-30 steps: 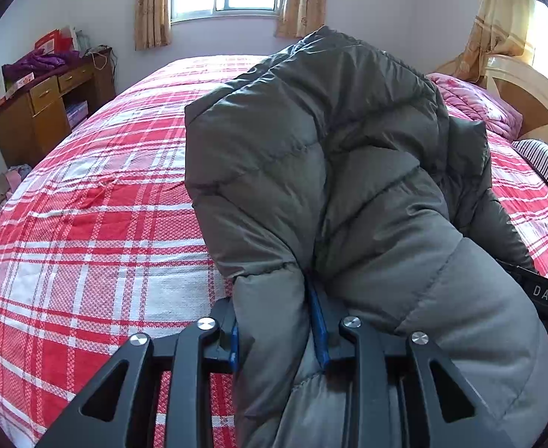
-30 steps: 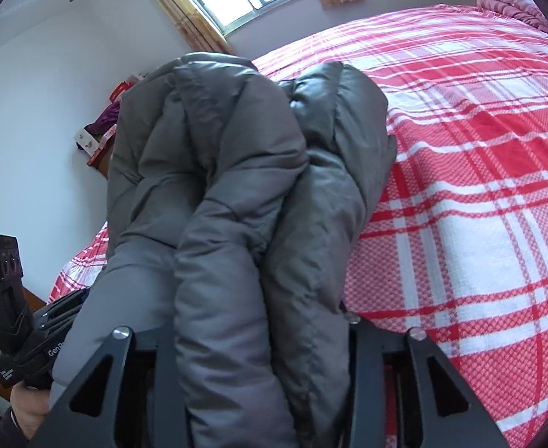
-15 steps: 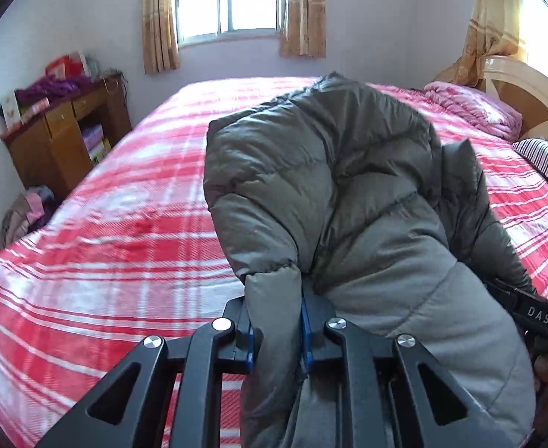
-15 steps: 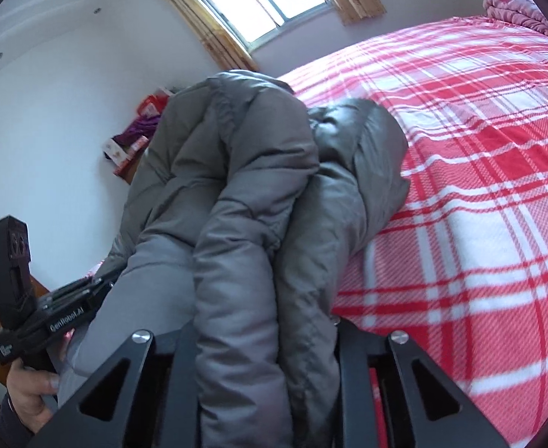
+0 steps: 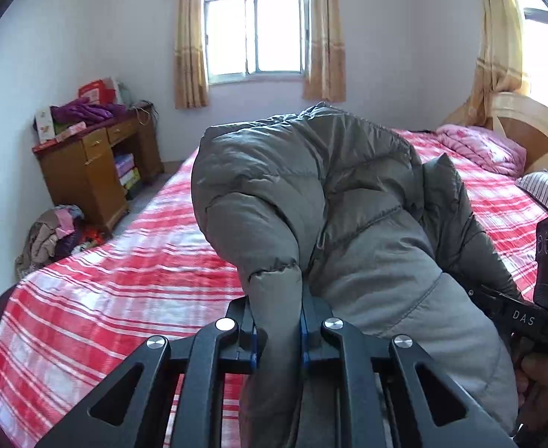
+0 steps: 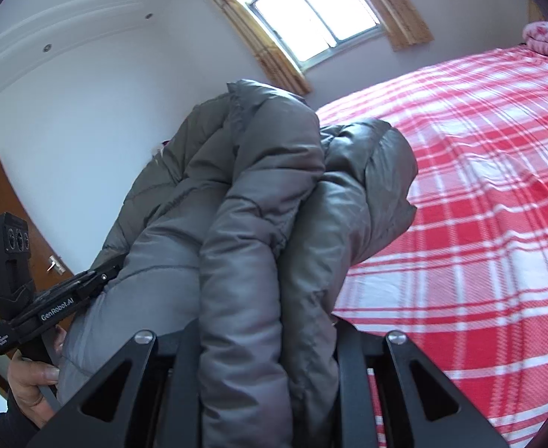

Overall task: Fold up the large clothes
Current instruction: 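Lift and carry the jacket bundle with both grippers across the bed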

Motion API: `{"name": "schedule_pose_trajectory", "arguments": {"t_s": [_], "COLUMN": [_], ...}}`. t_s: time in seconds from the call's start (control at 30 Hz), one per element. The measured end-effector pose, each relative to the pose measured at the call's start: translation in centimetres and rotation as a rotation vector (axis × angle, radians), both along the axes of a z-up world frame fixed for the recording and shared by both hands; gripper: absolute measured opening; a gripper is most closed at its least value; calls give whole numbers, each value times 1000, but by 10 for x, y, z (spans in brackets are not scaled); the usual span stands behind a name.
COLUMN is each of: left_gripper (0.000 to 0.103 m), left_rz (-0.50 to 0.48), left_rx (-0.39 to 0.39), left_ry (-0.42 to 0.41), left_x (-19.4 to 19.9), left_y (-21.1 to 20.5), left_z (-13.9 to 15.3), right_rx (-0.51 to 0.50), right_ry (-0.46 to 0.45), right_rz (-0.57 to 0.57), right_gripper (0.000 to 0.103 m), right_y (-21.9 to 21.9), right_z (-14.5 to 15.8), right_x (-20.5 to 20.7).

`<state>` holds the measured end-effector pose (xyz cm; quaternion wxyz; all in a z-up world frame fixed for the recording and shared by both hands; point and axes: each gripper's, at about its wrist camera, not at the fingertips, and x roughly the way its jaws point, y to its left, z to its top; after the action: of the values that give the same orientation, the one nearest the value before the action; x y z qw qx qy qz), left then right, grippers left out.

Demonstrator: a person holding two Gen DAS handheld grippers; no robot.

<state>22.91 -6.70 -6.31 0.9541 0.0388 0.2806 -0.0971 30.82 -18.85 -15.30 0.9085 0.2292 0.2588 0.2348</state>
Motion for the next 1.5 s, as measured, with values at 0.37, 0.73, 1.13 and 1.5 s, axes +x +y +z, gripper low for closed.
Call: {"name": "schedule_pose_trajectory", "arguments": {"t_s": [0.37, 0.73, 1.13, 1.5], "left_gripper": [15, 15, 15, 29], "left_rz": [106, 213, 277, 303], "left_rx": [-35, -80, -96, -69], "left_ry": [-10, 57, 137, 161], "left_x": [-18, -15, -9, -5], "left_y": [76, 149, 204, 214], "left_z": [5, -24, -70, -98], "right_rx": [-32, -109, -194, -214], "right_ry": [-39, -13, 69, 152], "right_rz": [117, 226, 302, 316], "right_gripper": [21, 21, 21, 24], "right_y": [37, 88, 141, 161], "right_z": [14, 19, -7, -45], "right_x": [17, 55, 98, 100]}}
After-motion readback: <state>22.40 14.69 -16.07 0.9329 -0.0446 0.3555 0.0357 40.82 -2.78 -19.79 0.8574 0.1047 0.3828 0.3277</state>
